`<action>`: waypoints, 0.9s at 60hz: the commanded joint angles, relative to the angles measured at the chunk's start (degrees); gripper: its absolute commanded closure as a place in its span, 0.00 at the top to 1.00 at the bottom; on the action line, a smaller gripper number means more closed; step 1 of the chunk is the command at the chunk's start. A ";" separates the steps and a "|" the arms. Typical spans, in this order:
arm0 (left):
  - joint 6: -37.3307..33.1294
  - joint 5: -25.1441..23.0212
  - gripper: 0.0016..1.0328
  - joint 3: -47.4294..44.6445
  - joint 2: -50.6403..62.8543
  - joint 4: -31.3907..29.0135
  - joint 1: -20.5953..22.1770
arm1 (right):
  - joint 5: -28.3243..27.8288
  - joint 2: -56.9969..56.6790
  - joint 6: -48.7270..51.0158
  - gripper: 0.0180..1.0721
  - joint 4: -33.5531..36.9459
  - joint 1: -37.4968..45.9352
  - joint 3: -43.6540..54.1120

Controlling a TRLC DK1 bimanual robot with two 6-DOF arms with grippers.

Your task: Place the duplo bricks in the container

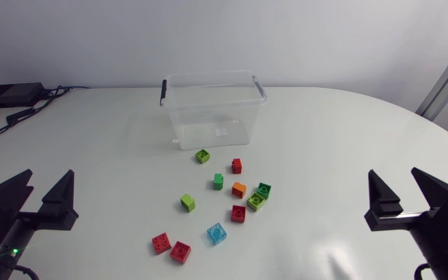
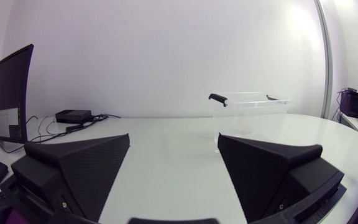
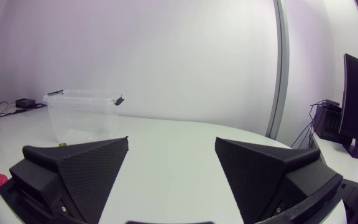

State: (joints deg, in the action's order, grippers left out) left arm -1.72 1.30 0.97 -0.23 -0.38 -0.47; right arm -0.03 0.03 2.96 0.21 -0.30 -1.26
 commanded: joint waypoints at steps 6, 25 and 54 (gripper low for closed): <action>-0.39 -0.51 0.96 -0.88 -0.65 -0.06 0.12 | -0.23 -0.30 -0.68 0.96 0.14 -0.32 1.26; -0.39 -0.51 0.96 -0.88 -0.56 -0.06 0.12 | -0.23 -0.30 -0.85 0.96 0.14 -0.41 1.26; 0.13 -0.51 0.95 2.10 -0.65 -2.25 0.29 | 0.21 -0.30 -0.68 0.96 -1.61 0.03 0.91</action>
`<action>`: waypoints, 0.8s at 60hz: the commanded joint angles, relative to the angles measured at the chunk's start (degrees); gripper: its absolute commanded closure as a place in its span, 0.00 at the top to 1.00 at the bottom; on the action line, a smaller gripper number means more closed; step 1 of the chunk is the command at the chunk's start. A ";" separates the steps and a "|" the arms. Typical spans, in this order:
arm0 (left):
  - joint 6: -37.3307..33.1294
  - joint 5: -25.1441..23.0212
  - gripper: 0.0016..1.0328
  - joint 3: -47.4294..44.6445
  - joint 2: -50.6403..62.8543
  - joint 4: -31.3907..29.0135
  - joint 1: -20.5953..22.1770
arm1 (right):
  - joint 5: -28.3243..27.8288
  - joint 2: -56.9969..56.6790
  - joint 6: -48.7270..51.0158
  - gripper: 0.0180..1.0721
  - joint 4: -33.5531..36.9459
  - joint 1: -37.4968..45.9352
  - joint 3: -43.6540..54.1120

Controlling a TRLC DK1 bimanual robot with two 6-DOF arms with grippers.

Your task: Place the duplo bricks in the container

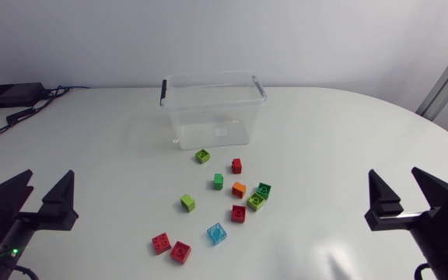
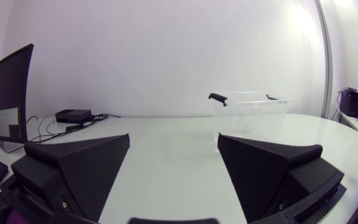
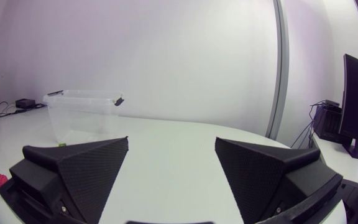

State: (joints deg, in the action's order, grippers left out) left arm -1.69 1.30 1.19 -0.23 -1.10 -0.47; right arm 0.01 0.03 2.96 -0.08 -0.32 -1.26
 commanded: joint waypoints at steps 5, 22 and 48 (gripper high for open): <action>0.29 -0.51 0.93 4.43 -0.03 -3.29 0.65 | 0.08 -0.21 -0.68 0.96 -1.68 -0.12 -0.06; 1.61 -0.60 0.91 20.25 24.31 -8.21 2.40 | -0.19 11.92 -0.68 0.96 -1.68 -0.83 -9.29; -15.71 -4.11 0.88 40.82 64.57 -30.36 11.02 | -1.86 36.00 -0.68 0.96 3.68 0.05 -21.68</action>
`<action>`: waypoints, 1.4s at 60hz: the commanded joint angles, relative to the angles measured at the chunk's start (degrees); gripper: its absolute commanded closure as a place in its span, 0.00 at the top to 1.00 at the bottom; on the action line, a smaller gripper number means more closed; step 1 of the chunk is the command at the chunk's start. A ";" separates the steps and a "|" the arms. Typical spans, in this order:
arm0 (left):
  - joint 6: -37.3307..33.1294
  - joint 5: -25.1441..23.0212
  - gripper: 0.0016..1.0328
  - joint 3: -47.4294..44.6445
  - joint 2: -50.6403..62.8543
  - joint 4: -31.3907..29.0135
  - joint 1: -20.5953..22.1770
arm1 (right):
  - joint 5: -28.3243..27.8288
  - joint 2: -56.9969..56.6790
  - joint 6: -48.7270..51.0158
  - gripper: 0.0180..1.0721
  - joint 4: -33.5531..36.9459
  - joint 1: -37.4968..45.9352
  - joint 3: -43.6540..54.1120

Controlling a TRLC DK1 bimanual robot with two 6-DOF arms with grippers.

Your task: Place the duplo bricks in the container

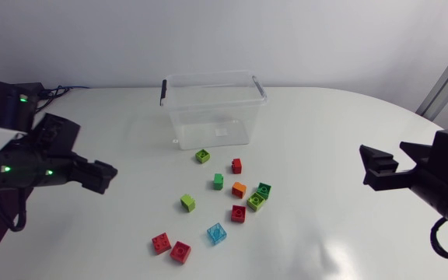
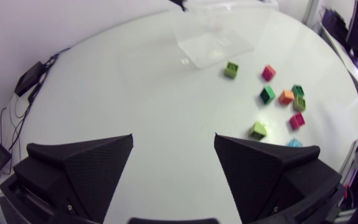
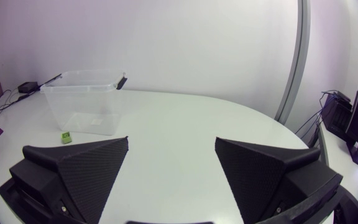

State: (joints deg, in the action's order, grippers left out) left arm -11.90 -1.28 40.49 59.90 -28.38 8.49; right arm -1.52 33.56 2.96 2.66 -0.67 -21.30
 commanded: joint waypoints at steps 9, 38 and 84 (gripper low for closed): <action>-13.24 -3.12 0.88 -0.24 10.06 -5.46 6.98 | -5.78 9.33 -1.73 0.96 2.71 4.89 -3.49; -19.83 -6.10 0.87 -3.66 19.99 -6.42 19.28 | -20.01 24.97 -2.43 0.96 16.24 5.85 -10.43; -27.91 -10.06 0.29 -7.00 28.17 3.60 23.41 | -15.71 49.76 20.94 0.95 14.13 -14.36 -18.78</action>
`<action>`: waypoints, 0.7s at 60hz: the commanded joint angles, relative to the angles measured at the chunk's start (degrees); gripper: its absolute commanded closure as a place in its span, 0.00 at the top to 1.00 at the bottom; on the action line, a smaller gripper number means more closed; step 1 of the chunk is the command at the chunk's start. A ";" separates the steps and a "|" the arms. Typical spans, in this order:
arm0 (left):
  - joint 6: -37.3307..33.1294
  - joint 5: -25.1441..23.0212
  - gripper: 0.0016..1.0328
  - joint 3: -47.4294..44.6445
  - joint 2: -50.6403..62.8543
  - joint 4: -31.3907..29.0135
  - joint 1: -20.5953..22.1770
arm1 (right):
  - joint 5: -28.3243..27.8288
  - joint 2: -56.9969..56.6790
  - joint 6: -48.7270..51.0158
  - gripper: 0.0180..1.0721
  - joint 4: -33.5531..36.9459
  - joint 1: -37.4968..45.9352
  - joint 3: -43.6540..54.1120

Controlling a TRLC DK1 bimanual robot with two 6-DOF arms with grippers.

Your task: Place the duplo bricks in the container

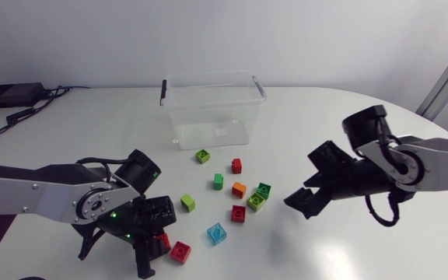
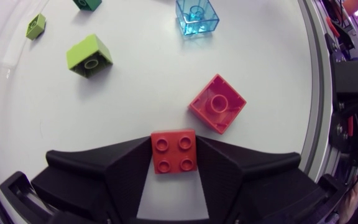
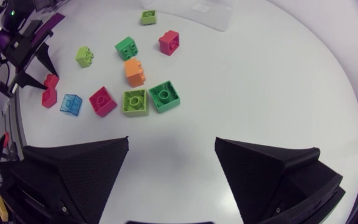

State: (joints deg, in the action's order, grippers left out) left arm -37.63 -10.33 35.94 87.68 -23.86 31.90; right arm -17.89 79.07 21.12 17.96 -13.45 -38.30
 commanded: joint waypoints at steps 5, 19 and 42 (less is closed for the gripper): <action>-2.28 -1.01 0.29 -1.93 -3.13 -1.10 -0.26 | 1.98 9.26 4.10 0.95 -1.70 -2.37 -4.06; -2.45 -1.54 0.28 3.34 -12.09 -3.83 -2.63 | 2.25 17.35 5.95 0.95 -4.33 -2.63 -9.24; -1.13 -3.82 0.28 22.86 -9.28 -3.21 -10.63 | 6.02 26.66 7.44 0.95 -6.00 -5.09 -14.61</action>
State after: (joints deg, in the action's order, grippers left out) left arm -38.85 -13.28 54.30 76.18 -27.92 22.76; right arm -12.14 103.74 27.29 11.94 -17.96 -51.51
